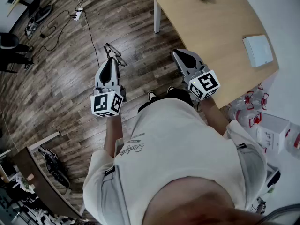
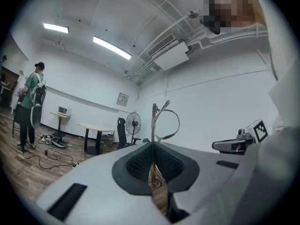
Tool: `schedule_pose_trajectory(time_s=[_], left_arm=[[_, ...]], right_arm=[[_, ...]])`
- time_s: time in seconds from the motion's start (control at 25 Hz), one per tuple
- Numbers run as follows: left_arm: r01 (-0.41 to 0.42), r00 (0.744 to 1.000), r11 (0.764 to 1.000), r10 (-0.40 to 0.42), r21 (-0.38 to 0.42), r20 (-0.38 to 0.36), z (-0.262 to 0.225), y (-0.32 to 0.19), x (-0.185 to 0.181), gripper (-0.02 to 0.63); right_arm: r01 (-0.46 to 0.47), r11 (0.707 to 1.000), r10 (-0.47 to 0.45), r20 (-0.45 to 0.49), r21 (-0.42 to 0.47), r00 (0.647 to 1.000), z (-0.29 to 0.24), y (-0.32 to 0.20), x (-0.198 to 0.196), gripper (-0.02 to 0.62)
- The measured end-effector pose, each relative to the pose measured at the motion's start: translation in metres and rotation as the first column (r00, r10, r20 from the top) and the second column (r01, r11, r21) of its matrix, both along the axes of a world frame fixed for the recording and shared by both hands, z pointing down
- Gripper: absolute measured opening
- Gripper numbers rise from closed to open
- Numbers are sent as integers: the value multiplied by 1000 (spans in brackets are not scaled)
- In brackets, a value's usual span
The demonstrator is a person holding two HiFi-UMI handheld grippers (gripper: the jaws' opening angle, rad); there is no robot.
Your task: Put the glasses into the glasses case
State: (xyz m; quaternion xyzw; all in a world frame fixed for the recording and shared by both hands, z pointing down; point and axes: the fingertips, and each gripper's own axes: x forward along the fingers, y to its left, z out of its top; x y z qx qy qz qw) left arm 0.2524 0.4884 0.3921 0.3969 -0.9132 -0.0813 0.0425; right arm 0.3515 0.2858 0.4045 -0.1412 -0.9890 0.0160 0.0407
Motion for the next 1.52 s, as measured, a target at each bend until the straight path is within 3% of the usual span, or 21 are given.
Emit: schedule_pose_trajectory(time_s=[0.36, 0.84, 1.16, 1.52], left_arm=[[-8, 1000, 1000, 8, 11, -9, 3, -4, -6, 21], [-44, 998, 999, 43, -10, -55, 15, -49, -27, 20], [-15, 998, 999, 12, -49, -59, 14, -88, -80, 20], [26, 1000, 997, -26, -75, 0, -13, -122, -153, 21]], right_arm=[[14, 1000, -14, 7, 7, 1000, 2, 3, -5, -5], [-54, 998, 53, -68, -26, 996, 27, -41, 5, -5], [-20, 999, 17, -59, -50, 998, 34, -81, -62, -5], [10, 997, -9, 8, -74, 1000, 24, -125, -146, -5]])
